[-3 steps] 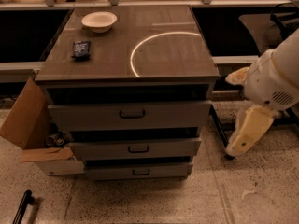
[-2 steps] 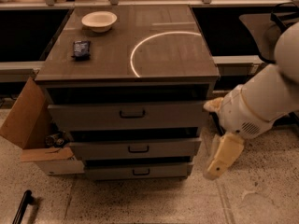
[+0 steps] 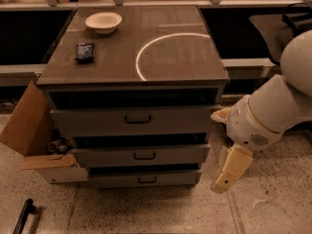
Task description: Open middle drawer
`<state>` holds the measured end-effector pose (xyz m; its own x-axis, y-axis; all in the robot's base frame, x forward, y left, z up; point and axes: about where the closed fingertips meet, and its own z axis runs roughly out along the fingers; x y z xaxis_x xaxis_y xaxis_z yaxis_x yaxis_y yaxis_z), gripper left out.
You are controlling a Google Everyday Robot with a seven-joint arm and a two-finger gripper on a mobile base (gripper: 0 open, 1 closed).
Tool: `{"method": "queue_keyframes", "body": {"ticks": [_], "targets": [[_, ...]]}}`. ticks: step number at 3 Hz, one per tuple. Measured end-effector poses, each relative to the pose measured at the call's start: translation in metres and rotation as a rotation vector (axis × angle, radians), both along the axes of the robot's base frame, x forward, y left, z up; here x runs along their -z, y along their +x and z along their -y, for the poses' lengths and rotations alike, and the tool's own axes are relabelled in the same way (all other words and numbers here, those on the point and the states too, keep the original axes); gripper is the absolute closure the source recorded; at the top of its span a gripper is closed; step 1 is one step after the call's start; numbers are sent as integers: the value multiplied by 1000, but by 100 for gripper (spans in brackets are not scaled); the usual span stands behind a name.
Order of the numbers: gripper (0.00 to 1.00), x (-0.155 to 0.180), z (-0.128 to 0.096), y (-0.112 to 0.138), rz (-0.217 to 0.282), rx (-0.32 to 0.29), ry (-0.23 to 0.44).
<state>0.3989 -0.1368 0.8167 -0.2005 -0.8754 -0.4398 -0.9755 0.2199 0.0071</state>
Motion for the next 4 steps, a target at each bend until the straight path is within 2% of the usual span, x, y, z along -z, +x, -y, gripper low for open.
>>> {"method": "queue_keyframes", "body": {"ticks": [1,2,3,4], "targets": [[0,60,-2,6,-35,-26,-54],[0,134,-1,12,-67,-55,-68],[0,214,2,19,-124,-33,-13],[0,218,1,21,-118,-38,-11]]}}
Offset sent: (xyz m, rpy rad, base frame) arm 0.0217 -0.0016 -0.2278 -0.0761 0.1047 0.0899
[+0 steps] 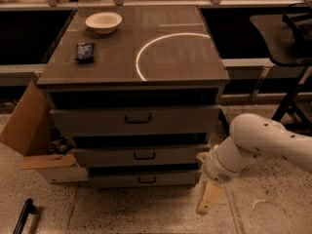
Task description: Open middle drawer
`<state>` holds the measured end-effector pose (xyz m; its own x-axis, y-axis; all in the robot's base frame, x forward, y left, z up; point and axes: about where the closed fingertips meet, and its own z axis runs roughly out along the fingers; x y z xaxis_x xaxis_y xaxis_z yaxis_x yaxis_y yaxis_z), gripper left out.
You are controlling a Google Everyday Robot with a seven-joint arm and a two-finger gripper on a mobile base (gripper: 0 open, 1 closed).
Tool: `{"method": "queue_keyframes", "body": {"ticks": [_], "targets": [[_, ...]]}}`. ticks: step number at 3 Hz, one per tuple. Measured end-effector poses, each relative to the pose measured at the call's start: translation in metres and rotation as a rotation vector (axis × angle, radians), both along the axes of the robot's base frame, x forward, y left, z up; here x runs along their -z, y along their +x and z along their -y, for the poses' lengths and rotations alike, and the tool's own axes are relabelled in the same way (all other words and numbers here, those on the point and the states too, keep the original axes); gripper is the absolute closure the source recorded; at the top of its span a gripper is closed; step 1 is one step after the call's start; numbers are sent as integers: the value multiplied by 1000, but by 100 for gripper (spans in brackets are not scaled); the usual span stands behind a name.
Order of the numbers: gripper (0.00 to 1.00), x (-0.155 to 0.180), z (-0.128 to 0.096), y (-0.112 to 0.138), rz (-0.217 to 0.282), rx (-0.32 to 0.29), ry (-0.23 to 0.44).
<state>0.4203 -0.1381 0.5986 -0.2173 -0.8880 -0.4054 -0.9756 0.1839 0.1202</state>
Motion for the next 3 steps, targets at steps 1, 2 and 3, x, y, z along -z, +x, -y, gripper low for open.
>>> {"method": "queue_keyframes", "body": {"ticks": [1,2,3], "targets": [[0,27,-2,19,43,-29,15],[0,55,-7,50,122,-88,72],[0,82,-12,78,185,-135,109]]}}
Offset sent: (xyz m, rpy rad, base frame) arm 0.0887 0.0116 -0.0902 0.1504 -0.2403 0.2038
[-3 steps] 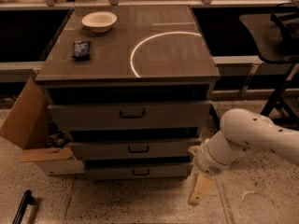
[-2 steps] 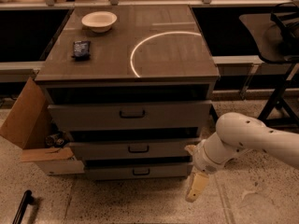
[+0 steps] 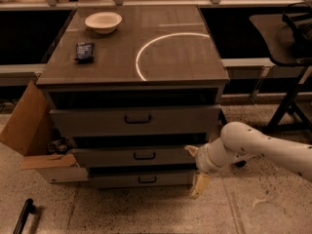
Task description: Open middle drawer
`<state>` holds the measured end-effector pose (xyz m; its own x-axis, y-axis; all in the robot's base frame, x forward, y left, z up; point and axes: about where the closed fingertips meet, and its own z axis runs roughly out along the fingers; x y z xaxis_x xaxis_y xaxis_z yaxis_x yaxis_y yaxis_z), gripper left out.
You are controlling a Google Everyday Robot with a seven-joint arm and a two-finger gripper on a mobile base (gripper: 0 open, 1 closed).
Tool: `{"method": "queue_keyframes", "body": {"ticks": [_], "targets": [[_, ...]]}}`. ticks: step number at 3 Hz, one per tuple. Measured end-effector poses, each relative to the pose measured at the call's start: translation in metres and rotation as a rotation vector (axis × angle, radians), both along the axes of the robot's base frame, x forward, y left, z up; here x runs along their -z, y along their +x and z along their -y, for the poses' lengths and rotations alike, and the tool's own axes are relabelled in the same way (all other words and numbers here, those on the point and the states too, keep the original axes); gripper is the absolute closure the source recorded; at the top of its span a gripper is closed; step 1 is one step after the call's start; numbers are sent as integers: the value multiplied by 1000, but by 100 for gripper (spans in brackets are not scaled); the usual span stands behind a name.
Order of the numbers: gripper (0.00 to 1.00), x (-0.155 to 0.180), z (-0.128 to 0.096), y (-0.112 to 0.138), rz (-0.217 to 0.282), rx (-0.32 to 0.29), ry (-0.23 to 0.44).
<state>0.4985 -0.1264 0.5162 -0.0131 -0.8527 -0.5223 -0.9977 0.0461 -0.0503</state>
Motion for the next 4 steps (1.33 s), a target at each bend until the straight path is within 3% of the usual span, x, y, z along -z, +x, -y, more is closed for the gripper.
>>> {"method": "queue_keyframes", "body": {"ticks": [2,4], "targets": [[0,41,-8,46,70,-9,-11],[0,71,-18,85,98,-8,-94]]}}
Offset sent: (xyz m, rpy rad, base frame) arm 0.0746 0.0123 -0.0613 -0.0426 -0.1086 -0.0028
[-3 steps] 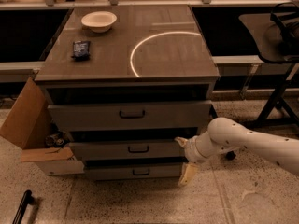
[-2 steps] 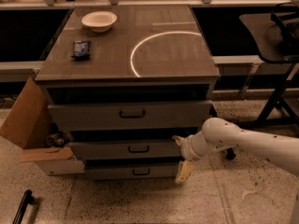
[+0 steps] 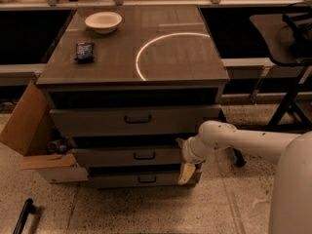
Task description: Open middle drawer
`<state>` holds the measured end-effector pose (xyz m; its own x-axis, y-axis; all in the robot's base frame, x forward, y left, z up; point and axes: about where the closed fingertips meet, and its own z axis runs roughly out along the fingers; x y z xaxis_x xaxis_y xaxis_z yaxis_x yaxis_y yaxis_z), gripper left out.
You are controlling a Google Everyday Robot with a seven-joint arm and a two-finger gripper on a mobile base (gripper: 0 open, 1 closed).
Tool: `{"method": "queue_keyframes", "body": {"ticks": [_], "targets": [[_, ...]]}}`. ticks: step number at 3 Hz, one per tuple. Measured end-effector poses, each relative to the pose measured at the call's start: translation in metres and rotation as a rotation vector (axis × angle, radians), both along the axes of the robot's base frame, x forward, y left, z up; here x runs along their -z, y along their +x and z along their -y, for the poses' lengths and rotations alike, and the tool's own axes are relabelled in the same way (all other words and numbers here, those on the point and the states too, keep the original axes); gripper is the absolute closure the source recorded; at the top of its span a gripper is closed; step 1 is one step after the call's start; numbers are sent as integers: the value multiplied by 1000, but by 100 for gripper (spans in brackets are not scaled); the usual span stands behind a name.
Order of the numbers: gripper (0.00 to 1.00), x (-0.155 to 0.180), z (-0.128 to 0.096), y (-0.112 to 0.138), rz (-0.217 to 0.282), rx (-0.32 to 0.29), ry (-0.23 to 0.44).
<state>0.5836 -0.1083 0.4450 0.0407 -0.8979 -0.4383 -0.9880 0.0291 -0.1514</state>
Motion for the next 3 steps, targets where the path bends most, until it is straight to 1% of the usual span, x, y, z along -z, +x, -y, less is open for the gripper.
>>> {"method": "queue_keyframes", "body": {"ticks": [1,2,3], "targets": [[0,8,-5,13,6,-3,-21],[0,21,-9,17,-12,-6,-14],[17,38,-15,11,-46,-27,-18]]}}
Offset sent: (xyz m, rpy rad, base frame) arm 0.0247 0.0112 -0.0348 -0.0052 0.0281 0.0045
